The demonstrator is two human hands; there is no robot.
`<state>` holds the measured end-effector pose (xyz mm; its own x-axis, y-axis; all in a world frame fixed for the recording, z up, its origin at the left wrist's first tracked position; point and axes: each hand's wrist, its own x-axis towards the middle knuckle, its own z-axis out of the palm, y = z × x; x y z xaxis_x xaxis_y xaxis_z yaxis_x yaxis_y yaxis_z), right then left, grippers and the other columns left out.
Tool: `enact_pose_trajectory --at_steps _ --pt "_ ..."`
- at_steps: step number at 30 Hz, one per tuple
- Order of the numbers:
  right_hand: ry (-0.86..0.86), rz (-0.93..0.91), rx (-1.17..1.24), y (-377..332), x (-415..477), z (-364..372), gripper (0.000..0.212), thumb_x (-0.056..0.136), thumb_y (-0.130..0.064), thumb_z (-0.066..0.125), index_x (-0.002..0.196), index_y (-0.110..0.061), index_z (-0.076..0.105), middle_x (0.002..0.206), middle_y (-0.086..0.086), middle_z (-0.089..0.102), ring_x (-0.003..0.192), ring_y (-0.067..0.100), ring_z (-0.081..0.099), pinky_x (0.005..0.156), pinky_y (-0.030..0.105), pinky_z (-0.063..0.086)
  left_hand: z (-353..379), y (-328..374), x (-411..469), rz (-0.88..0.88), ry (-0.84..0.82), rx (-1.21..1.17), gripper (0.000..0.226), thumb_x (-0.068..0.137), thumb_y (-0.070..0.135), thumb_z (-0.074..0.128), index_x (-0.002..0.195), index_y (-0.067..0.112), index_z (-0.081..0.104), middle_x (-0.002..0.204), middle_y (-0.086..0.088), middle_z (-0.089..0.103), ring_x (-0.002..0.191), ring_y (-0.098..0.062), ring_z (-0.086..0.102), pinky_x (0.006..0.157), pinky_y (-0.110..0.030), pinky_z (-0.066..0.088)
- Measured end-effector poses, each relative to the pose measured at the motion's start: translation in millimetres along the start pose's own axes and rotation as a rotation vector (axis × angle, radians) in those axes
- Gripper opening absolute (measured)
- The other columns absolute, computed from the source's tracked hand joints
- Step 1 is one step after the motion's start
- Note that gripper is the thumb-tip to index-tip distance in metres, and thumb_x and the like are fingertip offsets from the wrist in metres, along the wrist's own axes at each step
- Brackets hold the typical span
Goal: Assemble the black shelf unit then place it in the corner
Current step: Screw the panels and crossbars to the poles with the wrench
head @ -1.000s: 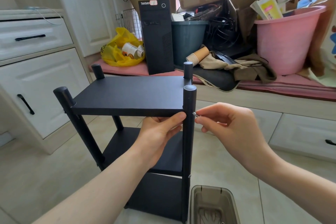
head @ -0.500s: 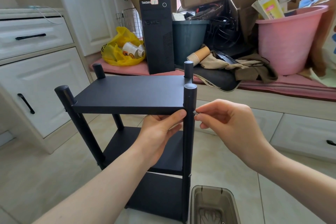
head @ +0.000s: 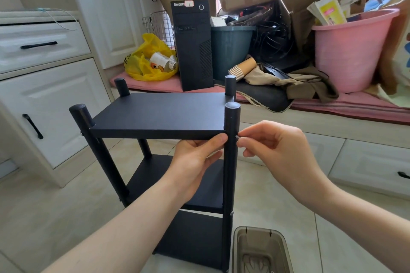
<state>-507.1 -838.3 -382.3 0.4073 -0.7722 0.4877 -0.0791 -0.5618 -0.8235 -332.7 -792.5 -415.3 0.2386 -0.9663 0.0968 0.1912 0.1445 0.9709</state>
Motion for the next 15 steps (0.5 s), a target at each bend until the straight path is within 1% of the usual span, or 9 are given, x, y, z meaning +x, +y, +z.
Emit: enact_pose_trajectory --at_steps 6,11,15 --pt "0.031 0.03 -0.014 2.5 2.9 0.7 0.013 0.08 -0.015 0.081 0.078 -0.021 0.069 0.071 -0.006 0.073 0.06 0.01 0.069 0.063 0.023 0.058 -0.4 -0.8 0.1 0.004 -0.007 0.006 0.059 0.075 0.035 0.077 0.124 0.004 0.069 0.121 -0.012 0.073 0.118 -0.026 0.067 0.114 -0.053 0.041" --pt "0.011 0.009 -0.034 3.2 3.4 1.5 0.014 0.08 -0.013 0.08 0.079 -0.021 0.069 0.071 -0.006 0.073 0.062 0.012 0.07 0.065 0.025 0.059 0.5 0.1 -0.7 0.008 -0.005 -0.003 0.051 0.08 0.03 0.073 0.123 0.003 0.069 0.12 -0.013 0.073 0.117 -0.027 0.068 0.113 -0.054 0.042" --pt "-0.009 0.001 0.0 3.5 4.0 -0.2 0.014 0.083 -0.006 0.076 0.082 -0.019 0.071 0.074 -0.005 0.074 0.064 0.012 0.071 0.066 0.022 0.058 2.4 0.5 0.0 0.012 0.011 -0.011 0.051 0.077 0.031 0.074 0.119 0.002 0.07 0.116 -0.014 0.075 0.115 -0.027 0.069 0.113 -0.052 0.043"
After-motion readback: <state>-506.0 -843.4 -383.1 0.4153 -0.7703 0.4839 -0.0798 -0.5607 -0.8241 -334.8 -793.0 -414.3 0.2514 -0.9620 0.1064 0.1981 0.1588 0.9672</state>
